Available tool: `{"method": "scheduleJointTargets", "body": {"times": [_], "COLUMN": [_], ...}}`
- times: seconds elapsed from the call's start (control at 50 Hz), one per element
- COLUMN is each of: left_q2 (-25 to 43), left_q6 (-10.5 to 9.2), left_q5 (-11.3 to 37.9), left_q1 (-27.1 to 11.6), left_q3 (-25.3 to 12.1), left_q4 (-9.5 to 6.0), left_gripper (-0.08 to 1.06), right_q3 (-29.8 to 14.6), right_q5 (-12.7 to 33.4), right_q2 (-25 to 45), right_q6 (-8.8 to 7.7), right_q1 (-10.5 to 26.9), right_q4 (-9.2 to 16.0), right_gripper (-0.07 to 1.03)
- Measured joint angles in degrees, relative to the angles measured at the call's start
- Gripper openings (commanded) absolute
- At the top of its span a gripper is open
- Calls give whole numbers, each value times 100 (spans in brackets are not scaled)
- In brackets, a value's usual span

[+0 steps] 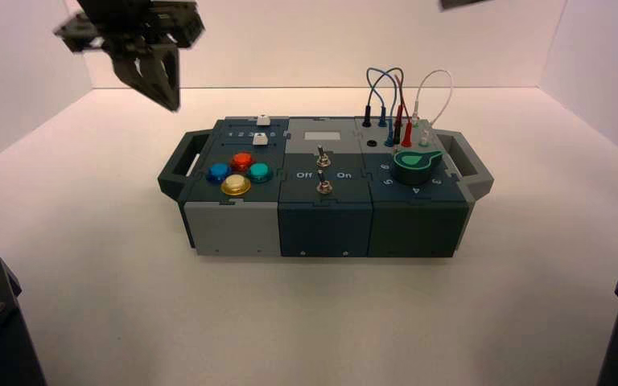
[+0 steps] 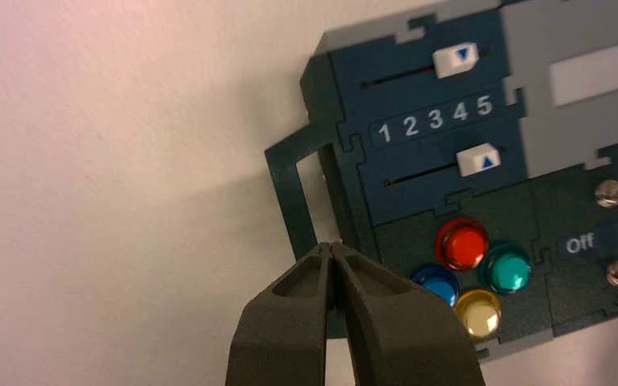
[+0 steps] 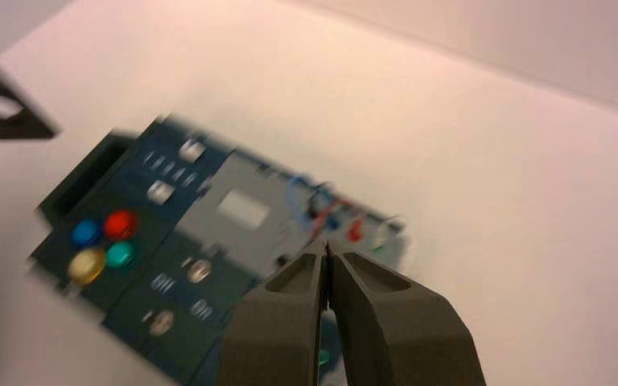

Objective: Flip the bottom switch on with the right gripper.

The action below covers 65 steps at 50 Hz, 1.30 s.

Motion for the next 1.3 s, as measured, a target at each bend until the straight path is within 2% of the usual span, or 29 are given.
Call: {"method": "scheduleJointTargets", "body": {"times": [0.16,0.36,0.66,0.86,0.96,1.1,1.3], "left_q2": [448,923,1222,1433,1503,1556,1626], "left_q6": [-9,-18,-97,-185,-202,-202,-220], "left_q5": [9,-62,-352,-571,-606,-606,-694], "left_q1": [0,0,-44,-26,-26,-18,0], "left_q3": [-35,-44,-79,-88,-97,-123,-132], "left_q4": [-229,-334,-413,-562,-615,-642,-668], "left_gripper": [-3,-3,-3,-3,-3,-3,-3], "right_q3": [-88,-158,-211,-431,-562,-773,-967], "right_q5": [237,589,949,1415,1635,1916,2021], "right_q2": [70,88,88,185,343,668,967], "right_q6": [18,35,35,35,53,229,439], "right_q1": [149,149,158,167,264,510,712], "right_q4": [97,281,545,940,1028,1107,1204], "right_gripper": [-2,-2,-2,-2,-2,-2,-2]}}
